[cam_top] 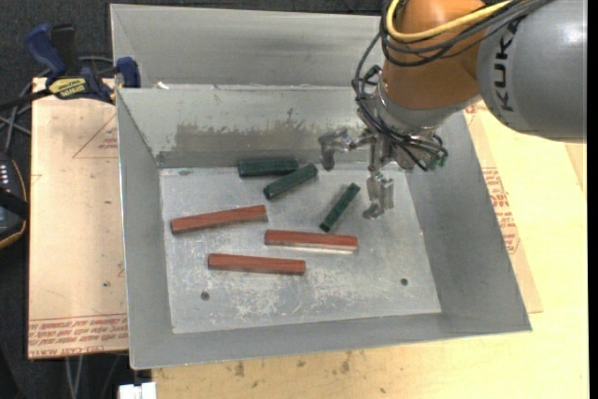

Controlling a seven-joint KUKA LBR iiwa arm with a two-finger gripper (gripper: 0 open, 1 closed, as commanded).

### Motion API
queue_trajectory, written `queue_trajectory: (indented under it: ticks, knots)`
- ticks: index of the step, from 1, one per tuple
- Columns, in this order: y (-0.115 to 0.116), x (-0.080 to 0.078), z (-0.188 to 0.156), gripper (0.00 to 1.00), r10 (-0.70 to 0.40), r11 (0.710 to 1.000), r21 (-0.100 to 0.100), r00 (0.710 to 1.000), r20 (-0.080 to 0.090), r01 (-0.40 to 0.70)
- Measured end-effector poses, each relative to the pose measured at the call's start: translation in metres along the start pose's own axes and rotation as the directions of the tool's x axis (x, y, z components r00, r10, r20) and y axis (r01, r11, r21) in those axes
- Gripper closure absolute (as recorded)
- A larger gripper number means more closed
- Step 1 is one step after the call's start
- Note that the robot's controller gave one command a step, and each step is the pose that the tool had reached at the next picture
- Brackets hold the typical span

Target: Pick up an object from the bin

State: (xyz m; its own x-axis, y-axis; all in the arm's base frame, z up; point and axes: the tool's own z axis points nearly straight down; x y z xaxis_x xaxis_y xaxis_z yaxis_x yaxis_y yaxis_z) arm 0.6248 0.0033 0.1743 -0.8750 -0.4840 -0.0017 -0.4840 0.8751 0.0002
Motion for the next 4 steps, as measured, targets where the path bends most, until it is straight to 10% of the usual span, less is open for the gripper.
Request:
queue_trajectory:
  ticks: [2,3,4]
  knots:
    - [-0.008,0.005,0.082,0.00,-0.356,0.935,0.001,0.935,0.001,0.356]
    - [-0.016,-0.006,0.103,1.00,-0.449,0.894,0.001,0.894,0.002,0.449]
    - [-0.016,-0.006,0.103,1.00,-0.449,0.894,0.001,0.894,0.002,0.449]
